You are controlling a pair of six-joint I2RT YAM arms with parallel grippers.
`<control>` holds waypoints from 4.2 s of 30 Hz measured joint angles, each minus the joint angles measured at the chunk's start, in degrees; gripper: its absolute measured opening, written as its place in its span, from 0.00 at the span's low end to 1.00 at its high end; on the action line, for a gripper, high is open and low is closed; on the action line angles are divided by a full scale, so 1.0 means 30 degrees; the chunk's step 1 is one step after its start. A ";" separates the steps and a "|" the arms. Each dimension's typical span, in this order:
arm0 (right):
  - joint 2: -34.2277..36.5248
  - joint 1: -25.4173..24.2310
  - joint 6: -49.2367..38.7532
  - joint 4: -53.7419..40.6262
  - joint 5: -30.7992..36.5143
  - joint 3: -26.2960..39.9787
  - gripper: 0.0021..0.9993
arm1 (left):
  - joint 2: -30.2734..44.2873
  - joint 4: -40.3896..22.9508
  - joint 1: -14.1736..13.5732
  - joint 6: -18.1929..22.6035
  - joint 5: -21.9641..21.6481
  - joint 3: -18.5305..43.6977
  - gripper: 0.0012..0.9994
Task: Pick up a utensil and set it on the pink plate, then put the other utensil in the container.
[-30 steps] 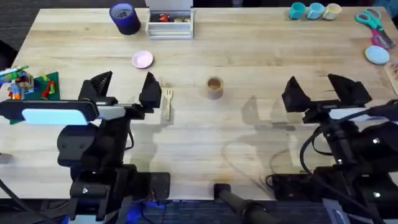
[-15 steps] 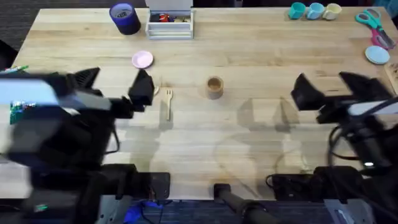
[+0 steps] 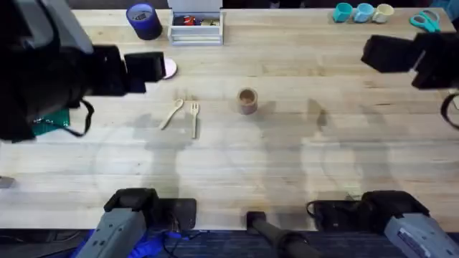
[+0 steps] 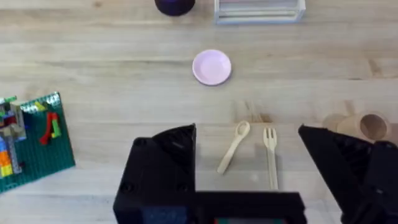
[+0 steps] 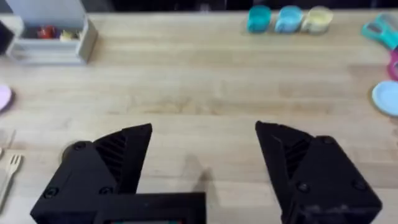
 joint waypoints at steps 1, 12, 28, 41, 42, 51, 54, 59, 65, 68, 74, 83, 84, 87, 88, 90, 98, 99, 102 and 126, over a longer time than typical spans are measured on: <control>0.0603 0.0000 0.0052 -0.0380 -0.0140 0.0471 1.00 | 0.0596 -0.0465 -0.0005 -0.0202 0.0121 0.0518 0.99; 0.3393 0.0000 0.0566 -0.1219 -0.0698 0.1666 1.00 | 0.5153 -0.2940 -0.0007 -0.3347 0.2291 0.1541 0.99; 0.3568 0.0000 0.0698 -0.1219 -0.0734 0.1673 1.00 | 0.8192 -0.3042 -0.0007 -0.4259 0.2736 0.1541 0.99; 0.3568 0.0000 0.0770 -0.1219 -0.0734 0.1673 1.00 | 0.8854 -0.3028 -0.1769 -0.3734 0.3589 0.1541 0.99; 0.3568 0.0000 0.0769 -0.1219 -0.0734 0.1673 1.00 | 0.8941 -0.3028 -0.2115 -0.3736 0.3519 0.1541 0.99; 0.4453 0.0000 0.0770 -0.1219 -0.0734 0.1710 1.00 | 1.0279 -0.3007 -0.3682 -0.5192 0.1330 0.1541 0.99; 0.4661 0.0000 0.0770 -0.1219 -0.0734 0.1710 1.00 | 1.0656 -0.2991 -0.4104 -0.5872 0.0715 0.1541 0.99; 0.4734 0.0000 0.0770 -0.1223 -0.0734 0.1710 1.00 | 1.1549 -0.2948 -0.5334 -0.6964 -0.0218 0.1541 0.99; 0.4734 0.0000 0.0770 -0.1219 -0.0734 0.1717 1.00 | 1.2696 -0.2613 -0.6671 -0.7894 -0.0990 0.1541 0.99; 0.4734 0.0000 0.0770 -0.1225 -0.0734 0.1717 1.00 | 1.3033 -0.2041 -0.6747 -0.8131 -0.1024 0.1395 0.99; 0.4734 0.0006 0.0770 -0.1226 -0.0734 0.1717 1.00 | 1.3044 -0.0422 -0.6747 -0.8346 -0.0686 -0.0188 0.99; 0.4734 0.0000 0.0770 -0.1227 -0.0734 0.1717 1.00 | 1.3038 0.0860 -0.6747 -0.8477 -0.0347 -0.1853 0.99; 0.4734 0.0000 0.0770 -0.1227 -0.0734 0.1717 1.00 | 1.3044 0.1089 -0.6747 -0.8477 -0.0317 -0.1950 0.99; 0.4734 0.0000 0.0770 -0.1227 -0.0734 0.1717 1.00 | 1.3044 0.1440 -0.6747 -0.8477 -0.0311 -0.2249 0.99; 0.4734 0.0000 0.0770 -0.1219 -0.0734 0.1717 1.00 | 1.3044 0.1499 -0.6747 -0.8474 -0.0310 -0.2334 0.99; 0.4734 0.0000 0.0770 -0.1227 -0.0742 0.1717 1.00 | 1.3044 0.1592 -0.6747 -0.8470 -0.0310 -0.2505 0.99; 0.4762 0.0000 0.0742 -0.1256 -0.2198 0.1717 1.00 | 1.3044 0.1737 -0.6747 -0.8470 -0.0310 -0.3020 0.99; 0.4814 0.0000 0.0654 -0.1265 -0.2570 0.1717 1.00 | 1.3044 0.1735 -0.6747 -0.8470 -0.0310 -0.3020 0.99; 0.5115 0.0000 0.0170 -0.1329 -0.3881 0.1724 1.00 | 1.3044 0.1781 -0.6747 -0.8470 -0.0310 -0.3020 0.99; 0.5856 0.0007 -0.1262 -0.3318 -0.6599 0.1732 1.00 | 1.3251 0.2291 -0.6747 -0.7963 -0.0583 -0.3020 0.99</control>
